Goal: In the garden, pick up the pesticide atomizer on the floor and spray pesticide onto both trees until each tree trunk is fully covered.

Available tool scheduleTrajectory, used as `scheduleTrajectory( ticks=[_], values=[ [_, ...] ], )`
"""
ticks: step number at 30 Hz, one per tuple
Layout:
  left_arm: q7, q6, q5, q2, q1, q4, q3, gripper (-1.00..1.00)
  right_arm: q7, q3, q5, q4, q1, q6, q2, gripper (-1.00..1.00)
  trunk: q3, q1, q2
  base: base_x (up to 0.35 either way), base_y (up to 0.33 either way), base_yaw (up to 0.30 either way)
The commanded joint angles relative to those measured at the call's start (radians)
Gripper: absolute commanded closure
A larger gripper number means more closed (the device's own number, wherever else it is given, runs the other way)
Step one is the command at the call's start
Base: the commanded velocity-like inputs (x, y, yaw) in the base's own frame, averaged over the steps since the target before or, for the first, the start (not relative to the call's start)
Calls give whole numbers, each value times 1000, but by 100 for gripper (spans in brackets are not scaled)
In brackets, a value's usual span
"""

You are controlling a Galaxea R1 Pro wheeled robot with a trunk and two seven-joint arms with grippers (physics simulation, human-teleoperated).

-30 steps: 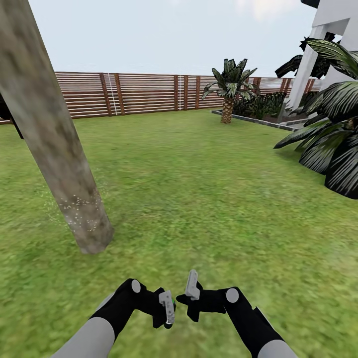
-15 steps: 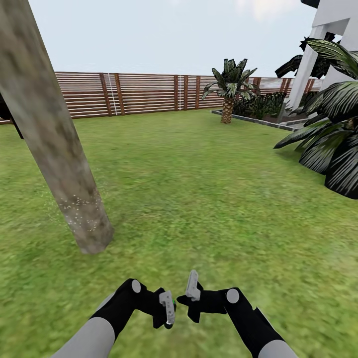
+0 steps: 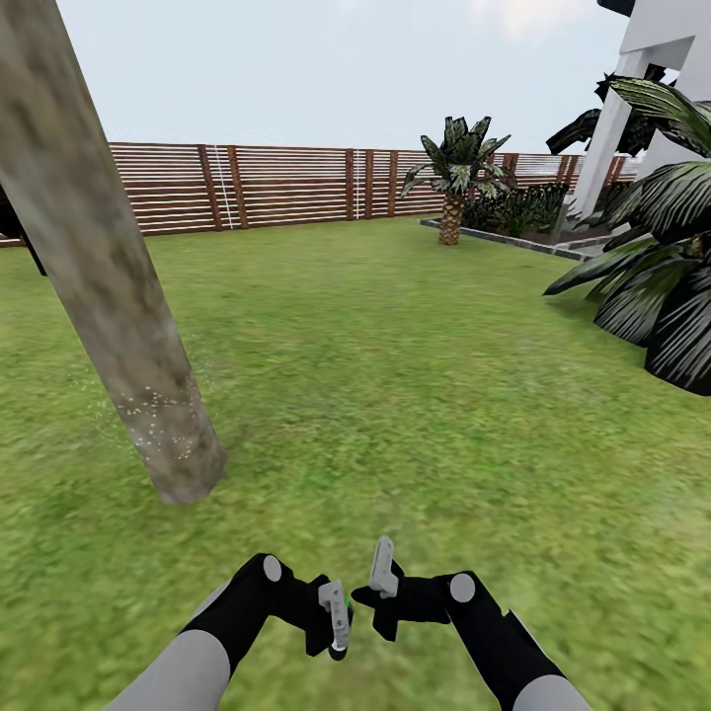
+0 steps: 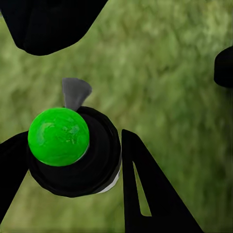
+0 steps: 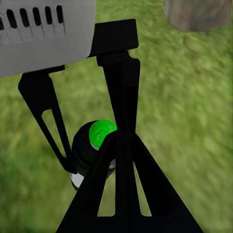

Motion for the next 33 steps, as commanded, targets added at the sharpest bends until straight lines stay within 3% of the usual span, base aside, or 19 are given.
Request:
scheduleTrajectory(
  ticks=[1,9,33],
  values=[
    [-2,-5,-5,0,-1,-1,1,100,1,-1,10,-1,0,-8,0,100,-1,0,0,0,0,0],
    [-1,-4,17,0,-9,-2,1,100,1,-1,10,-1,0,-8,0,100,-1,0,0,0,0,0],
    [-4,-8,29,-2,-9,-2,1,100,-1,-3,12,2,0,-8,-3,100,-1,0,0,0,0,0]
  ],
)
